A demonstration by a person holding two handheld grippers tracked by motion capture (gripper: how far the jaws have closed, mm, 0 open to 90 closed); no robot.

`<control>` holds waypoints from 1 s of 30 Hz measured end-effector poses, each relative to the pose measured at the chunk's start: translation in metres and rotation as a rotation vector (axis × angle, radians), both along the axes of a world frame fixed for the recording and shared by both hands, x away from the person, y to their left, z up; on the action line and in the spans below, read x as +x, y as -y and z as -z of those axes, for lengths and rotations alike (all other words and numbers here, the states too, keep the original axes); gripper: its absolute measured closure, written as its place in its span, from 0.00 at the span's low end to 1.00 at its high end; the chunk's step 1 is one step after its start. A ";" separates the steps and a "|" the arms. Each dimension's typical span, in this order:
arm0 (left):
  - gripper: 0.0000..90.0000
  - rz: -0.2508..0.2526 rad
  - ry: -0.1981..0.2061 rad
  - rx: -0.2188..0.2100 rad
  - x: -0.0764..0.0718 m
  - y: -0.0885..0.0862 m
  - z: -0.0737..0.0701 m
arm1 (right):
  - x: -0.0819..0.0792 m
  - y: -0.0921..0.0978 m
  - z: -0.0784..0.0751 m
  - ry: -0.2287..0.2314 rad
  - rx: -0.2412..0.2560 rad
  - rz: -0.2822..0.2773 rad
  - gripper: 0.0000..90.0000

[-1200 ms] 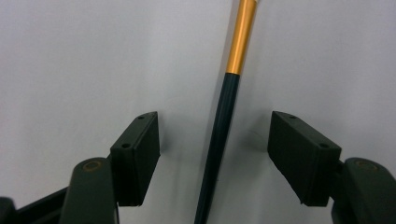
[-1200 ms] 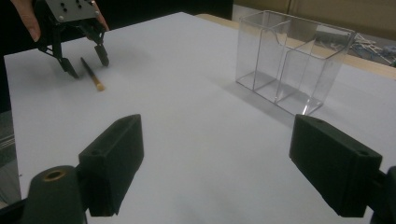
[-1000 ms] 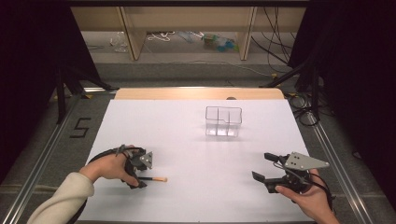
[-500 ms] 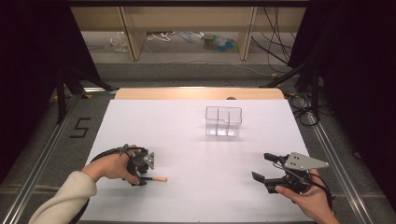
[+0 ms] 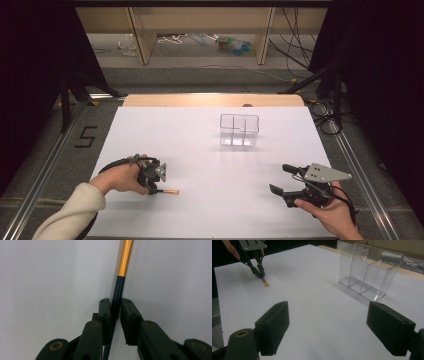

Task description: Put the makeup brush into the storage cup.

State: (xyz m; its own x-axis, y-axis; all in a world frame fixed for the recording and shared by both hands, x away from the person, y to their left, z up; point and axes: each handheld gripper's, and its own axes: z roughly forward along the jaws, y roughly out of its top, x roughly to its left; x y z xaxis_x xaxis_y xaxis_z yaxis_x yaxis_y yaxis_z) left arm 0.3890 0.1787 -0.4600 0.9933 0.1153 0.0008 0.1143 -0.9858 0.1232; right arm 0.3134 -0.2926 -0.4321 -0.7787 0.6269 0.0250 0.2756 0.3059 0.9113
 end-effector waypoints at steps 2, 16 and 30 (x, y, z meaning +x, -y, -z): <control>0.91 -0.002 0.003 0.002 0.000 0.000 0.000 | -0.001 0.001 -0.001 -0.009 -0.015 0.007 0.22; 0.92 0.011 0.020 0.006 -0.001 0.001 0.000 | 0.000 -0.001 0.001 0.000 0.009 0.001 0.22; 0.92 -0.003 0.043 -0.057 -0.002 -0.001 -0.008 | 0.000 0.001 -0.001 -0.016 -0.016 0.010 0.22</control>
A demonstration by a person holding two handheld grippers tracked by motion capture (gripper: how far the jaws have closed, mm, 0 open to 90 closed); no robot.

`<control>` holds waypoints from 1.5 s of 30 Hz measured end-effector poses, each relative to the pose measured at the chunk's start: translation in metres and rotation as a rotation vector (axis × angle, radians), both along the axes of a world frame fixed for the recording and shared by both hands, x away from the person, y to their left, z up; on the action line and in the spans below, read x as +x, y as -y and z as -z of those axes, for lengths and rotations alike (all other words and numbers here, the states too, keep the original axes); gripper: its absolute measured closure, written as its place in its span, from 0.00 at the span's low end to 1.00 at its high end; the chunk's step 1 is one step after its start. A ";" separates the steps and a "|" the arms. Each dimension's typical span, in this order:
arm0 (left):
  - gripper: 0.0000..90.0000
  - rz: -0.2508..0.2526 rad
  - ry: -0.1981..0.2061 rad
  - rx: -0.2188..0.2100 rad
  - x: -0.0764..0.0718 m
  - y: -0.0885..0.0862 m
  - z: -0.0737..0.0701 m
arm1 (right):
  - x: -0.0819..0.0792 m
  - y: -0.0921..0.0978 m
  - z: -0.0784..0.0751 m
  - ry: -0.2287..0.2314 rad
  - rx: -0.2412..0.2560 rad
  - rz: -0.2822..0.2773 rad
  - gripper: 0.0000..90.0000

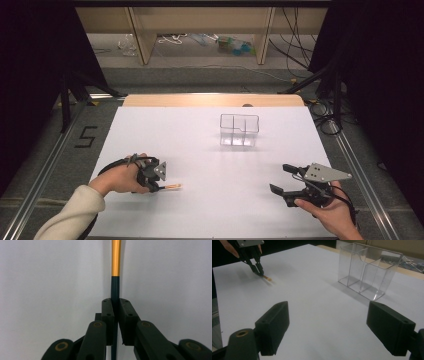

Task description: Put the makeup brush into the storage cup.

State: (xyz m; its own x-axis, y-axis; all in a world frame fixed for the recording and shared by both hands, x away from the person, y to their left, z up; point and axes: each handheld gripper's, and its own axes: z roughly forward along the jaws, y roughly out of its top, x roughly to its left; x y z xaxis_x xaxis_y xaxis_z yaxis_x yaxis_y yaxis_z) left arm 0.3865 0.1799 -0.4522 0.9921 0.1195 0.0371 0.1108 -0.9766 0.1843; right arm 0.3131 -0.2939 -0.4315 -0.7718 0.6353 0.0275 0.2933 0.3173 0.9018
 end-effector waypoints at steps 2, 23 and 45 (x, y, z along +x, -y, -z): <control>0.92 -0.002 0.008 -0.008 0.000 0.000 -0.002 | 0.000 0.000 0.000 0.004 0.002 0.001 0.22; 0.92 -0.054 0.046 -0.078 -0.003 -0.006 -0.015 | 0.001 -0.001 0.002 0.010 0.015 -0.001 0.22; 0.93 -0.107 0.110 -0.202 -0.008 -0.019 -0.020 | 0.001 -0.001 0.001 0.012 0.015 0.001 0.22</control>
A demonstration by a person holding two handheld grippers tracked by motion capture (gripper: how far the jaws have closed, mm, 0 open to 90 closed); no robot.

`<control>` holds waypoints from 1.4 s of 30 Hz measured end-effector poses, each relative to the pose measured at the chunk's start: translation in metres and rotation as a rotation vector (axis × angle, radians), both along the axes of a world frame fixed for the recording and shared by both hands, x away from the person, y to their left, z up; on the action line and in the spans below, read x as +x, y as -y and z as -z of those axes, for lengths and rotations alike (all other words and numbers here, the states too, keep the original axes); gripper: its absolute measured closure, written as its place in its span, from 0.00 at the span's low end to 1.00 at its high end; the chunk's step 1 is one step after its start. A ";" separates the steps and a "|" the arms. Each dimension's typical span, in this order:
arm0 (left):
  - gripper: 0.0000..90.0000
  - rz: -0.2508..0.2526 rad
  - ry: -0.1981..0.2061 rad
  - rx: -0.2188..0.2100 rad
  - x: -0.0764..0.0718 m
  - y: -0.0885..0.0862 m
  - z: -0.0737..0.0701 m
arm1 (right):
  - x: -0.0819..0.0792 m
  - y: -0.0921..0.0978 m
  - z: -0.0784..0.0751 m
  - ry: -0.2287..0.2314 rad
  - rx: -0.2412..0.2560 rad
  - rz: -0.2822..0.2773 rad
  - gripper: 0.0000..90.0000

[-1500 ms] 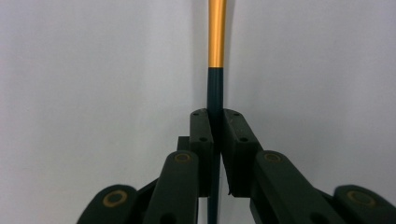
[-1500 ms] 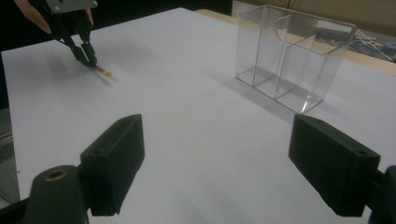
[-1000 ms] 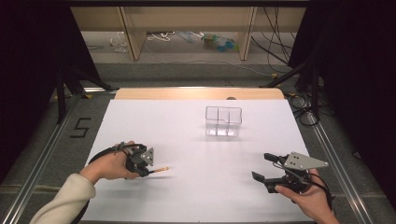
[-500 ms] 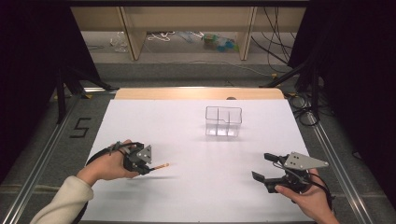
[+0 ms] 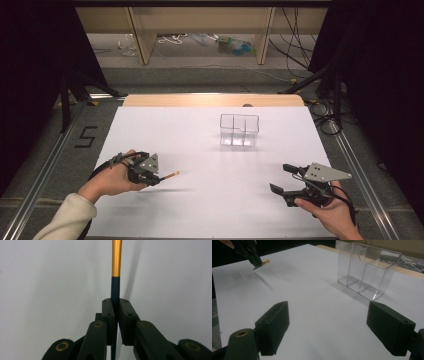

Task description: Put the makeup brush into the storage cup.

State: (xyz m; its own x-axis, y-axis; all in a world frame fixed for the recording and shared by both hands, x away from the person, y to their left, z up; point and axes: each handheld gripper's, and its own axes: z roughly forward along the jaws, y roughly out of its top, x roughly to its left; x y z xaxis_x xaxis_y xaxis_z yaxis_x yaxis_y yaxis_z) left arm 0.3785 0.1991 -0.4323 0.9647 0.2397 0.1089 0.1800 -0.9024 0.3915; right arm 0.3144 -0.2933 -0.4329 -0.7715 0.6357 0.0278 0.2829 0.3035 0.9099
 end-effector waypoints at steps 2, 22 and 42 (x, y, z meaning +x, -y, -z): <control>0.93 -0.013 0.006 -0.007 -0.001 -0.001 -0.001 | 0.000 0.000 0.000 0.004 0.000 0.000 0.22; 0.93 -0.075 0.040 -0.115 -0.003 -0.002 0.000 | 0.000 0.000 0.000 0.003 0.000 0.000 0.22; 0.93 -0.133 0.107 -0.205 -0.005 -0.006 0.000 | 0.000 0.000 0.000 -0.004 0.000 -0.002 0.22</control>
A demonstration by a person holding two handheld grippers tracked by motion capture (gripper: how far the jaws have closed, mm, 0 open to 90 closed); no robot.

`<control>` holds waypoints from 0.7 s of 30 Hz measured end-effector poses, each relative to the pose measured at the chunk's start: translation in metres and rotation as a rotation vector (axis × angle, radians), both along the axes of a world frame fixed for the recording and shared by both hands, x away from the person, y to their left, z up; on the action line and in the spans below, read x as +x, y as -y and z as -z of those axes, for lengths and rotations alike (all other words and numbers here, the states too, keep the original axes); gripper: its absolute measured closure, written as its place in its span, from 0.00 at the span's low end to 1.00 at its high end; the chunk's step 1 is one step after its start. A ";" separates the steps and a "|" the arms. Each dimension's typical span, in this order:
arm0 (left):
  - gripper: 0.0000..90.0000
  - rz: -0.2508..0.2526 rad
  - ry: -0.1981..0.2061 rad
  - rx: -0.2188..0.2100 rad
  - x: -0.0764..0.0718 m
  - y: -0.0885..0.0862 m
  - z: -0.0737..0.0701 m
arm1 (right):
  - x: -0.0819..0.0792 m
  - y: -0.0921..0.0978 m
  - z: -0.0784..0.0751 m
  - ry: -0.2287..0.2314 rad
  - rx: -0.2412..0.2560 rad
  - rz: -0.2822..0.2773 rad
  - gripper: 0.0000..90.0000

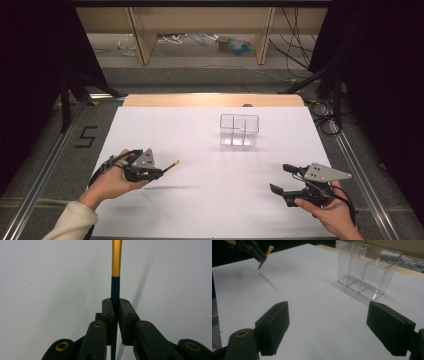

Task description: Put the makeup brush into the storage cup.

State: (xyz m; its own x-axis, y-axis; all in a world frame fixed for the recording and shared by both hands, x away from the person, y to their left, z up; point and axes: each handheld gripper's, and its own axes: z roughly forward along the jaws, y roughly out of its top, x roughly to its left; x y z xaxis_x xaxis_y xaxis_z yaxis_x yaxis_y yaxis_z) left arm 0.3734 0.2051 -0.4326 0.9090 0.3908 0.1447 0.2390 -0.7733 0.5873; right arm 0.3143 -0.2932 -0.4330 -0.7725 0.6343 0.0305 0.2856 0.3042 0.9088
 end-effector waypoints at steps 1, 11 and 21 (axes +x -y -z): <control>0.93 -0.004 0.011 -0.005 0.000 0.000 0.000 | 0.000 0.000 0.000 0.001 0.000 0.000 0.22; 0.93 -0.019 0.029 -0.062 -0.003 0.001 0.003 | 0.000 0.000 0.000 0.006 -0.003 0.002 0.22; 0.93 -0.038 0.042 -0.105 -0.004 0.002 0.005 | 0.000 0.000 0.000 0.000 0.000 0.000 0.22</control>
